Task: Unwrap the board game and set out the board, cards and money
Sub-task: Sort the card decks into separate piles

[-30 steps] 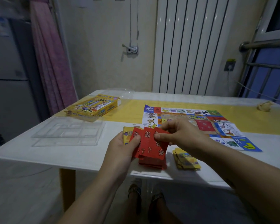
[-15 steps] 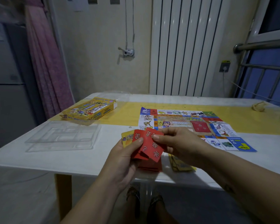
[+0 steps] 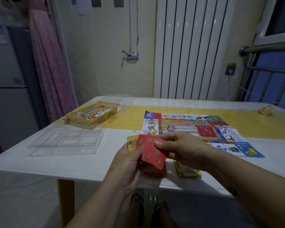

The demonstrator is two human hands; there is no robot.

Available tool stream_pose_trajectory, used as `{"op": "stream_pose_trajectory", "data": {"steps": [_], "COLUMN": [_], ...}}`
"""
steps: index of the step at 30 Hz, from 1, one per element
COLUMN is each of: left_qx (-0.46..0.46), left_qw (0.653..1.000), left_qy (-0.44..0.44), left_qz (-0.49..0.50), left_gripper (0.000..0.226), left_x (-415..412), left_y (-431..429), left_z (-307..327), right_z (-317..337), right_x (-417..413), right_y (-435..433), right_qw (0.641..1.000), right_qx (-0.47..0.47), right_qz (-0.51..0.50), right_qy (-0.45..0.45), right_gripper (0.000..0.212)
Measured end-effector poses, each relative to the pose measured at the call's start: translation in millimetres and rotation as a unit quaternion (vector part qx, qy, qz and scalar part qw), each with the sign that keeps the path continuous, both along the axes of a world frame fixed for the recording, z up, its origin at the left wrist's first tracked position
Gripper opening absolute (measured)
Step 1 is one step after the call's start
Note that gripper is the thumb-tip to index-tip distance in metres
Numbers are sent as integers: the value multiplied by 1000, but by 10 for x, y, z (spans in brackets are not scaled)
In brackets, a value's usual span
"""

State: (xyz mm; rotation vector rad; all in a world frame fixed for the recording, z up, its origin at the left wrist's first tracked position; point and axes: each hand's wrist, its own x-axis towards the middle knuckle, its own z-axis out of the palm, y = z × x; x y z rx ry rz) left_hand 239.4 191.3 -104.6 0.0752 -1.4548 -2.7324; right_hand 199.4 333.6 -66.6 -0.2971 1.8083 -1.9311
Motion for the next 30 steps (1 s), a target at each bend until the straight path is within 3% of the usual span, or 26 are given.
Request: {"op": "stream_pose_trajectory", "data": {"steps": [5, 8, 14, 16, 19, 22, 27, 28, 30], "left_qx": [-13, -77, -154, -128, 4, 70, 12, -6, -49], "left_qw": [999, 993, 981, 984, 994, 994, 999, 999, 999], "left_qy": [23, 44, 60, 41, -13, -45, -17, -9, 5], "left_qz": [37, 80, 97, 116, 107, 74, 48, 41, 20], "left_gripper": [19, 7, 9, 5, 15, 23, 27, 26, 24], "left_x": [-2, 5, -28, -66, -114, -122, -72, -60, -36], "left_y": [-37, -96, -112, -174, -319, -393, -359, -348, -303], "left_z": [92, 48, 50, 62, 67, 41, -25, -29, -40], "right_z": [95, 106, 181, 206, 142, -28, -259, -258, -180], "right_x": [-18, -7, 29, -28, -68, -101, -118, -118, -121], "right_y": [-33, -51, -145, -90, -43, -88, -136, -114, -64], "right_qw": [989, 967, 927, 927, 922, 862, 757, 752, 791], "right_qx": [88, 135, 189, 210, 278, 390, 518, 515, 441], "right_qz": [-59, -102, -81, -74, -19, 23, -17, -36, -88], "right_qy": [104, 192, 315, 303, 269, 323, 397, 409, 415], "right_gripper": [18, 19, 16, 22, 25, 32, 46, 47, 39]}}
